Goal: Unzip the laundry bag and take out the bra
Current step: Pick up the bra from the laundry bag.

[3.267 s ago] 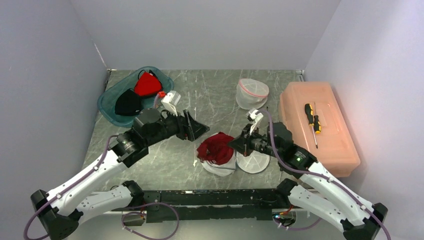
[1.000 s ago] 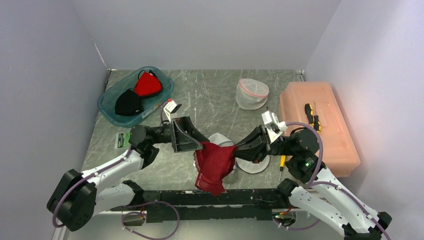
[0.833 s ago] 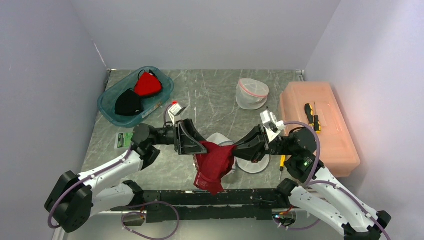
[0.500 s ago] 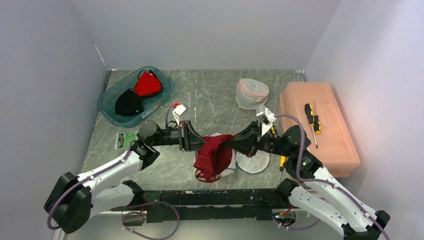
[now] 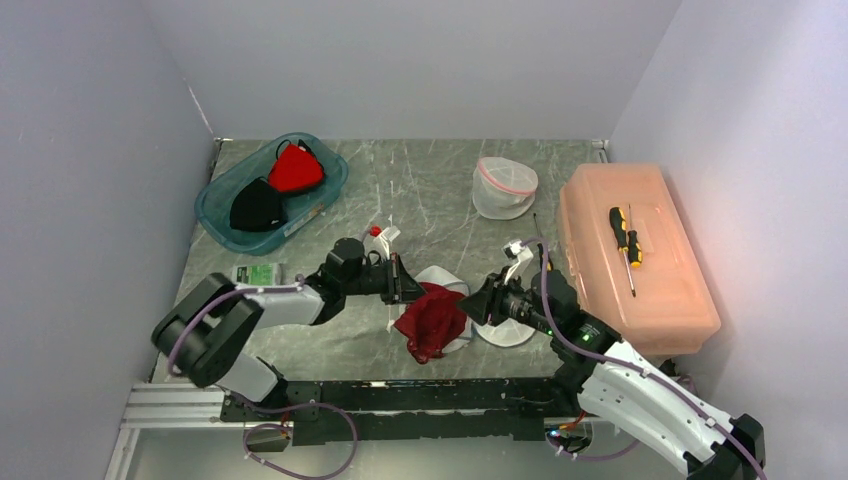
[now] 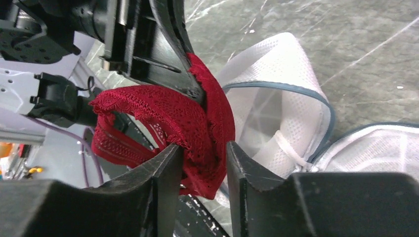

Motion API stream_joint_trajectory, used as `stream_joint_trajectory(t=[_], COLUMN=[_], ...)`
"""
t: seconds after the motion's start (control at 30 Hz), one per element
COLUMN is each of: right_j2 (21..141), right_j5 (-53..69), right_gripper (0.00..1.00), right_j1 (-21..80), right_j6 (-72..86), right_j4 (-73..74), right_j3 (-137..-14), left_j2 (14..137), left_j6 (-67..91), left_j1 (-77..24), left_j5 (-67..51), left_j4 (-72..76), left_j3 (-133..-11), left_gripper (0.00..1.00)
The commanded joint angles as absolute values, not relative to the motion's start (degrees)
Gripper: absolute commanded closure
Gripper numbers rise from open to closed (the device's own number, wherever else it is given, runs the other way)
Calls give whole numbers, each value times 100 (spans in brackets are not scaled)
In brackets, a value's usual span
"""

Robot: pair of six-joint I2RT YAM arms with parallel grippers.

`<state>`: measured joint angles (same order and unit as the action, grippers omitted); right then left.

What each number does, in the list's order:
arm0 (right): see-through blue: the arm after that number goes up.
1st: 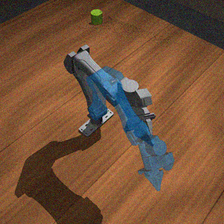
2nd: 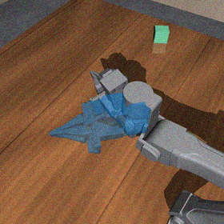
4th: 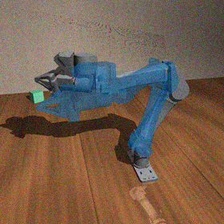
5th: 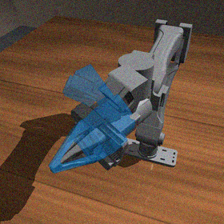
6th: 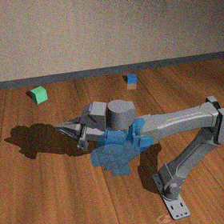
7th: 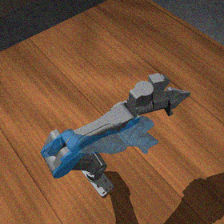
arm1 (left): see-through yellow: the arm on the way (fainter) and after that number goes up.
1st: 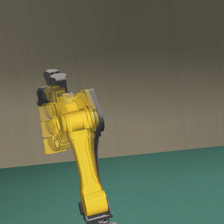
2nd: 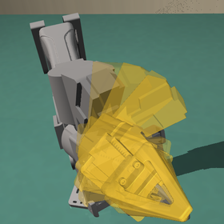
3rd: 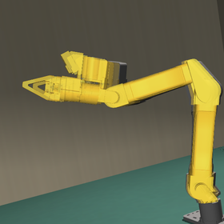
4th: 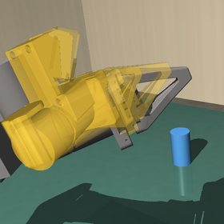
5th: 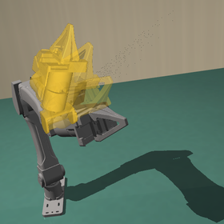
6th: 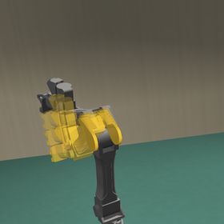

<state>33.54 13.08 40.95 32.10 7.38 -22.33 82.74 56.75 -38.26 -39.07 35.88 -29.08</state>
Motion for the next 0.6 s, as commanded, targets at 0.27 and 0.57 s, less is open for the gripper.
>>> stream_joint_trajectory(t=[0.27,0.57], right_j2=[3343,4225], right_j5=[551,1346], right_gripper=[32,15], right_j1=[4088,4023], right_j6=[3283,4133], right_j4=[1099,-151], right_j3=[-2390,-1996], left_j2=[8658,8444], left_j6=[5619,5437], left_j1=[-3854,-3866], left_j5=[-3805,-3820], left_j4=[4303,4049], left_j3=[-2973,-2921], left_gripper=[97,97])
